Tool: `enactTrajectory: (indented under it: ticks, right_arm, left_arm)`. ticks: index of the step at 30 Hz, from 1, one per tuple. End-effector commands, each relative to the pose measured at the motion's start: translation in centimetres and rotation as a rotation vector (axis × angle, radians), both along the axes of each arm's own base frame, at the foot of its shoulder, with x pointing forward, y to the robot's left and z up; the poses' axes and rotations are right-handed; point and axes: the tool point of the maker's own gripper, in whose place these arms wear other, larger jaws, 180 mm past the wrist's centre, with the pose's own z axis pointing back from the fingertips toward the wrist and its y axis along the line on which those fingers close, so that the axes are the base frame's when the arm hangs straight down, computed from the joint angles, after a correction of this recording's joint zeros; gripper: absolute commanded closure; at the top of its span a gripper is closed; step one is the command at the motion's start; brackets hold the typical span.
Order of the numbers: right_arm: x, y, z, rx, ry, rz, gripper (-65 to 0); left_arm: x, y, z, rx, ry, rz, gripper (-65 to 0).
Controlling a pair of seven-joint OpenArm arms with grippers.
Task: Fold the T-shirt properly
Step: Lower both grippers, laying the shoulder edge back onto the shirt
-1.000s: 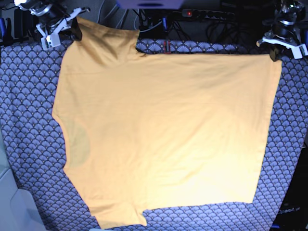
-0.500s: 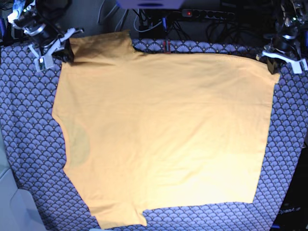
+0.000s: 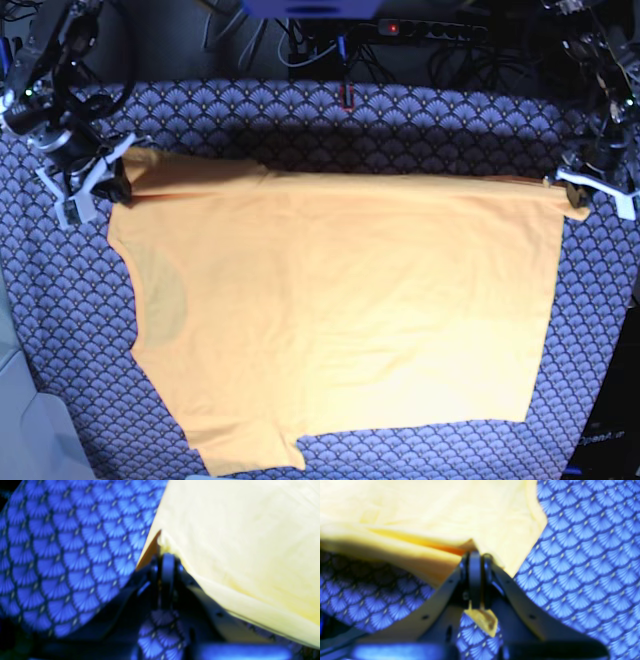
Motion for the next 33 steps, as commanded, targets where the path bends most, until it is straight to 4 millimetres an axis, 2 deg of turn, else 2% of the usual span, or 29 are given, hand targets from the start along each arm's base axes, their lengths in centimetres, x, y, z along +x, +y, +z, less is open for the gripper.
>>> enactTrajectory:
  ticks: [1, 8, 14, 21, 29, 33]
  right_arm:
    - [1.0, -0.6, 1.1, -0.032, -0.038, -0.004, 0.0]
    - [4.5, -0.1, 0.1, -0.093, -0.018, -0.002, 0.0]
    - [7.2, 0.8, -1.5, -0.066, 0.020, 0.027, 0.0]
    - [10.3, 0.7, -1.0, -0.061, 0.008, 0.048, 0.0]
    - [11.9, 0.2, -0.9, -0.074, 0.016, 0.036, 0.0]
    - [13.3, -0.2, -0.9, -0.098, 0.006, 0.025, 0.0]
  left_arm:
    - [0.9, 0.7, 1.5, 0.037, -0.041, -0.001, 0.0]
    - [3.6, 1.4, 3.5, 0.085, -0.081, 0.010, 0.0]
    - [4.8, 2.7, 2.1, 0.126, -0.027, 0.036, 0.0]
    - [6.0, 3.9, 1.7, 0.165, 0.002, 0.055, 0.0]
    - [9.4, -0.1, 2.2, 0.165, -0.021, -0.066, 0.0]
    - [10.5, -0.8, 1.4, 0.139, -0.007, -0.080, 0.0]
